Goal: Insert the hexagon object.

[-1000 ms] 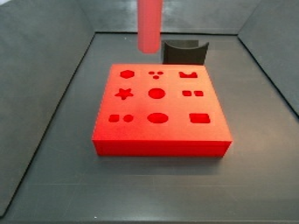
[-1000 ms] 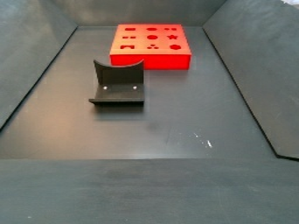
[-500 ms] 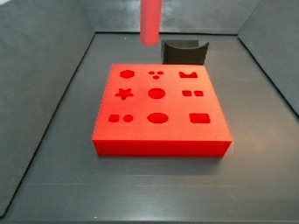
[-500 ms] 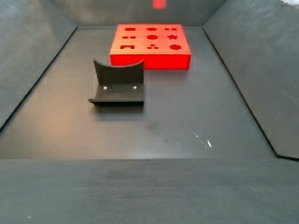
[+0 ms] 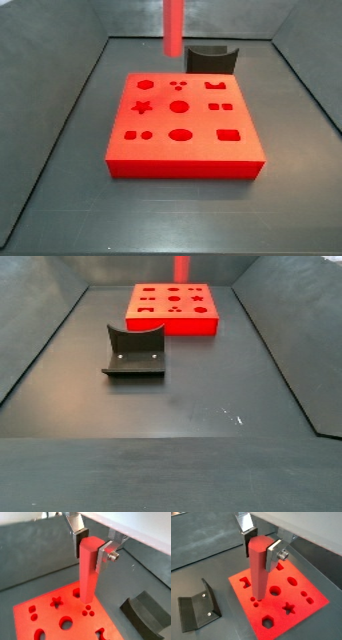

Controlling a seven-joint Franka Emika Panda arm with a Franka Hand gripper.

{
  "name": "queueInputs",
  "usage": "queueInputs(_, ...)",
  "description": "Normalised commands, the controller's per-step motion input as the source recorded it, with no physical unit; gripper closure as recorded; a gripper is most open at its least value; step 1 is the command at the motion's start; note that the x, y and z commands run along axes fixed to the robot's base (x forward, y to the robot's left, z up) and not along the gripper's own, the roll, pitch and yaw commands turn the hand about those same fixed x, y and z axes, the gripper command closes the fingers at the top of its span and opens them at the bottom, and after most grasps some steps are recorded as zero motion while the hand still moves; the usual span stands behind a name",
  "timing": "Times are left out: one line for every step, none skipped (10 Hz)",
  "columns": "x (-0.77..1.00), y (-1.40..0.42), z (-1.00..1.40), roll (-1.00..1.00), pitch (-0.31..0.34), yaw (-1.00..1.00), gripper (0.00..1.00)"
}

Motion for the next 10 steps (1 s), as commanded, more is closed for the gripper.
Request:
queueInputs(-0.19,0.24,-0.32,-0.01,-0.230,0.27,1.00)
queueInputs(-0.29,0.39,-0.22,0.00,-0.071,0.00,1.00)
queueInputs(-0.33,0.45,-0.19,0.00,0.000,0.00,1.00)
queueInputs(-0.49,0.13,-0.39,-0.02,-0.050,0.29,1.00)
queueInputs(-0.33,-0.15,-0.30,-0.08,-0.154,0.65,1.00)
queueInputs(-0.15,-0.33,-0.23,-0.10,-0.224,0.52,1.00)
queueInputs(-0.15,-0.27,-0.15,0.00,-0.160,0.36,1.00)
queueInputs(-0.16,-0.19,-0.11,0.02,-0.091,0.28,1.00)
queueInputs(-0.03,-0.05,-0.12,0.04,-0.039,0.03,1.00)
queueInputs(-0.11,0.00,-0.17,0.06,-0.020,0.02,1.00)
